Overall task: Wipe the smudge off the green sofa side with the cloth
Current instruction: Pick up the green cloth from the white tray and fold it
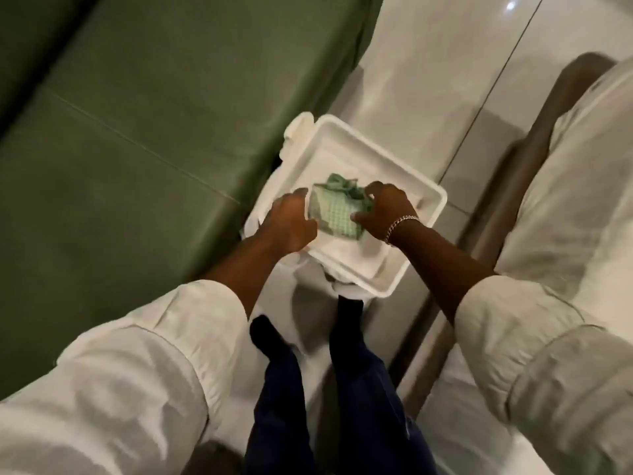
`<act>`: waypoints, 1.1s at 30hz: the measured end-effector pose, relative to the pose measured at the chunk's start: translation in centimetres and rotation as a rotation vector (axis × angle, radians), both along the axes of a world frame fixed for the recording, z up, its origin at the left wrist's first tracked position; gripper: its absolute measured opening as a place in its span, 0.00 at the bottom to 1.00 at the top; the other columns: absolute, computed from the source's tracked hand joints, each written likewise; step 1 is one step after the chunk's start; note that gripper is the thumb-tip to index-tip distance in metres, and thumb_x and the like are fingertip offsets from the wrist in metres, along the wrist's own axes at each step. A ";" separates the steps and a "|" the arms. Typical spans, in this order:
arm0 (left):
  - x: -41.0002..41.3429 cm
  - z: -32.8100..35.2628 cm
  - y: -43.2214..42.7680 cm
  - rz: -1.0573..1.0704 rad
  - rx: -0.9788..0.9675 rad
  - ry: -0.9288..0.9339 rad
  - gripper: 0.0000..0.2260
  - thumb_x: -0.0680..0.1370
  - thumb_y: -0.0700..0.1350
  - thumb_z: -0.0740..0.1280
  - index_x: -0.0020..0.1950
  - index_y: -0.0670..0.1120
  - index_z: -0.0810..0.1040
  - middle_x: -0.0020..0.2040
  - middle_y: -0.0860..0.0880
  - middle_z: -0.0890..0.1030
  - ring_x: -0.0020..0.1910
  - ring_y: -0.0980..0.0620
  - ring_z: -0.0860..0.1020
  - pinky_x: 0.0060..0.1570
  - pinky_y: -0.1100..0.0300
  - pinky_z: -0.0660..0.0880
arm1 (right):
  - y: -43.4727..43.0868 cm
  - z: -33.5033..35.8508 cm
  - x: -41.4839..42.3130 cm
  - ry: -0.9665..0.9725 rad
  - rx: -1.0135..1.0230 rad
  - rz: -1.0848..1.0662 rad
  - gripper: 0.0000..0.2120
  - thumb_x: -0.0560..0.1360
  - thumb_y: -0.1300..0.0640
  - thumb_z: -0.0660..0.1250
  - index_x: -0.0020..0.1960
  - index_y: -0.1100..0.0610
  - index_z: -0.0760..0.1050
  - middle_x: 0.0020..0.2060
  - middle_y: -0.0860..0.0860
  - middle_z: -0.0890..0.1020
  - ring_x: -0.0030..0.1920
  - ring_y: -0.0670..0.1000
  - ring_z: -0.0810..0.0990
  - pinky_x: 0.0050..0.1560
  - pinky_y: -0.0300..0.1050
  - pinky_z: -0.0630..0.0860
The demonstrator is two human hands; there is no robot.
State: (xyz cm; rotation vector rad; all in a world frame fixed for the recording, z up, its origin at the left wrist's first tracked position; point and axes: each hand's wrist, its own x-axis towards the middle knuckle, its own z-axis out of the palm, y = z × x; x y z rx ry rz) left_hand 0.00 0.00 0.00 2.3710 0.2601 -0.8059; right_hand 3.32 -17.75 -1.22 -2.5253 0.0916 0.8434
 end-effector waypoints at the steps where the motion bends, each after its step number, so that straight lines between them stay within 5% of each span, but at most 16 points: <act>1: 0.1 -1.0 -0.7 0.027 0.009 0.008 0.26 0.75 0.42 0.67 0.72 0.40 0.67 0.70 0.38 0.74 0.70 0.39 0.71 0.68 0.54 0.67 | 0.0 -1.0 -0.3 -0.003 0.001 -0.068 0.29 0.69 0.50 0.72 0.65 0.59 0.69 0.63 0.62 0.74 0.63 0.63 0.73 0.60 0.52 0.71; 6: 1.1 -4.4 -3.6 0.283 0.006 -0.005 0.20 0.71 0.38 0.66 0.64 0.40 0.73 0.61 0.39 0.80 0.62 0.40 0.77 0.58 0.55 0.73 | 0.5 -4.9 -0.7 -0.103 0.038 -0.262 0.32 0.68 0.45 0.72 0.67 0.56 0.66 0.63 0.60 0.70 0.59 0.63 0.76 0.57 0.53 0.73; 14: 2.7 -5.9 -4.8 0.673 -0.040 -0.042 0.16 0.69 0.38 0.69 0.56 0.42 0.80 0.52 0.46 0.82 0.53 0.45 0.80 0.54 0.55 0.80 | -0.1 -7.2 0.7 -0.241 0.128 -0.376 0.09 0.68 0.53 0.71 0.47 0.54 0.80 0.50 0.56 0.79 0.44 0.49 0.74 0.45 0.39 0.64; 17: 1.2 -4.0 -4.0 0.662 -0.089 -0.136 0.13 0.69 0.37 0.71 0.53 0.42 0.82 0.42 0.50 0.79 0.42 0.51 0.78 0.47 0.61 0.78 | -0.4 -5.3 -0.6 -0.337 0.248 -0.431 0.09 0.65 0.54 0.73 0.44 0.55 0.82 0.45 0.55 0.82 0.43 0.47 0.75 0.43 0.37 0.65; 20: -1.3 -1.2 -2.2 0.630 -0.128 -0.204 0.11 0.69 0.38 0.73 0.51 0.44 0.83 0.37 0.53 0.79 0.33 0.57 0.78 0.40 0.68 0.78 | 0.3 -2.5 -3.3 -0.428 0.317 -0.457 0.10 0.63 0.52 0.74 0.43 0.54 0.83 0.41 0.51 0.81 0.42 0.46 0.76 0.45 0.45 0.76; 24: -5.9 1.7 1.6 0.601 -0.219 -0.208 0.06 0.66 0.41 0.73 0.39 0.51 0.82 0.39 0.50 0.84 0.40 0.45 0.85 0.42 0.45 0.84 | 3.4 0.9 -8.9 -0.471 0.373 -0.516 0.08 0.64 0.53 0.74 0.42 0.53 0.82 0.43 0.52 0.82 0.39 0.50 0.79 0.43 0.44 0.77; 27: -10.6 2.3 5.3 0.535 -0.247 -0.220 0.06 0.65 0.42 0.73 0.35 0.53 0.79 0.38 0.49 0.85 0.38 0.43 0.85 0.41 0.43 0.83 | 6.6 1.6 -14.5 -0.500 0.423 -0.589 0.06 0.65 0.54 0.75 0.42 0.51 0.82 0.42 0.52 0.81 0.40 0.54 0.81 0.42 0.47 0.79; 30: -15.5 1.2 8.7 0.450 -0.262 -0.210 0.07 0.64 0.44 0.72 0.40 0.48 0.83 0.40 0.43 0.87 0.38 0.40 0.84 0.40 0.42 0.83 | 9.6 0.1 -20.2 -0.447 0.455 -0.677 0.07 0.65 0.54 0.76 0.42 0.49 0.82 0.42 0.51 0.82 0.42 0.54 0.82 0.45 0.51 0.80; 33: -19.9 -1.5 12.2 0.409 -0.240 -0.173 0.09 0.64 0.44 0.72 0.44 0.46 0.84 0.38 0.45 0.86 0.33 0.47 0.81 0.40 0.43 0.83 | 13.1 -3.1 -25.1 -0.341 0.488 -0.759 0.06 0.64 0.51 0.76 0.35 0.42 0.80 0.41 0.54 0.84 0.41 0.57 0.84 0.43 0.57 0.82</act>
